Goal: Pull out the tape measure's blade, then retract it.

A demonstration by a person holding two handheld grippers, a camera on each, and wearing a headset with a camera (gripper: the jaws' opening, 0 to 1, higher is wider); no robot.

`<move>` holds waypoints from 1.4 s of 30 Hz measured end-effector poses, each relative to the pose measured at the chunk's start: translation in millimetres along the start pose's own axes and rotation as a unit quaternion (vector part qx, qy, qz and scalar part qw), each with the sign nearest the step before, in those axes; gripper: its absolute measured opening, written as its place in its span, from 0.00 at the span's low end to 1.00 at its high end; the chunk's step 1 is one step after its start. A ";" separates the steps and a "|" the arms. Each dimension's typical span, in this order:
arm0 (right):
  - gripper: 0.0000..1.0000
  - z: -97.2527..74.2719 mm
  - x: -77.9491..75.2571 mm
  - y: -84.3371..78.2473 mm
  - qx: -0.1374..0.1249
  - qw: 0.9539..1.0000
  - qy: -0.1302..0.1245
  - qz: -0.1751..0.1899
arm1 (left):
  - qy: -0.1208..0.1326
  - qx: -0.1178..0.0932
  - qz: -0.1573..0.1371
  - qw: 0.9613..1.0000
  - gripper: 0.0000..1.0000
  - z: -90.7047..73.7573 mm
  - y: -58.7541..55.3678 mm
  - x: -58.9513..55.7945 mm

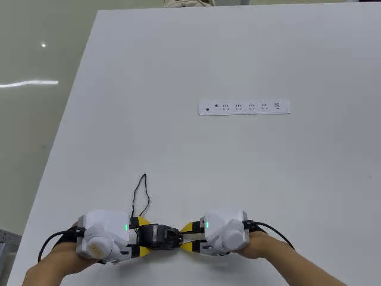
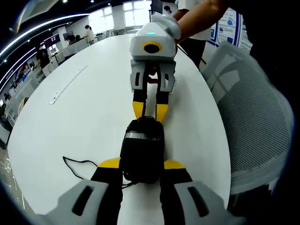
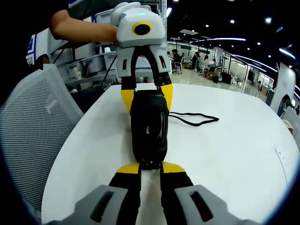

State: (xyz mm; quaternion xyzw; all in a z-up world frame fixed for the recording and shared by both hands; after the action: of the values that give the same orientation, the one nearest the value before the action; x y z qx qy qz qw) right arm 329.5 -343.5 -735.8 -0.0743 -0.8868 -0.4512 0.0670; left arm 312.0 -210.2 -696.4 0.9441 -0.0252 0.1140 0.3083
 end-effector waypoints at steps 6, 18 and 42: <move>0.13 0.1 -0.1 1.6 -0.003 1.000 0.001 0.000 | 0.000 -0.001 -0.003 1.000 0.26 -1.2 -1.0 0.1; 0.11 -1.2 0.4 3.7 -0.003 1.000 0.010 0.003 | -0.002 -0.003 -0.005 1.000 0.26 -2.7 -3.3 -0.2; 0.10 -6.0 0.4 4.7 -0.007 1.000 0.014 0.012 | -0.004 0.001 -0.006 1.000 0.26 -3.8 -4.9 -0.5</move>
State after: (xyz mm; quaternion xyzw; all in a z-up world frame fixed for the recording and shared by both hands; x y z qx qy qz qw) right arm 330.2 -345.5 -728.5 -0.0789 -0.8817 -0.4574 0.0843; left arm 311.3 -204.0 -696.4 0.9450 -0.0201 0.1086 0.3079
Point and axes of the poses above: the centre of the closed fingertips' face, and the gripper's own axes: z roughly forward along the fingers, x roughly to its left, y roughly out of its top, the point moved 6 cm from there along -z, roughly backward along the fingers, and after that the axes turned 15 degrees about z, right-handed, at the moved point
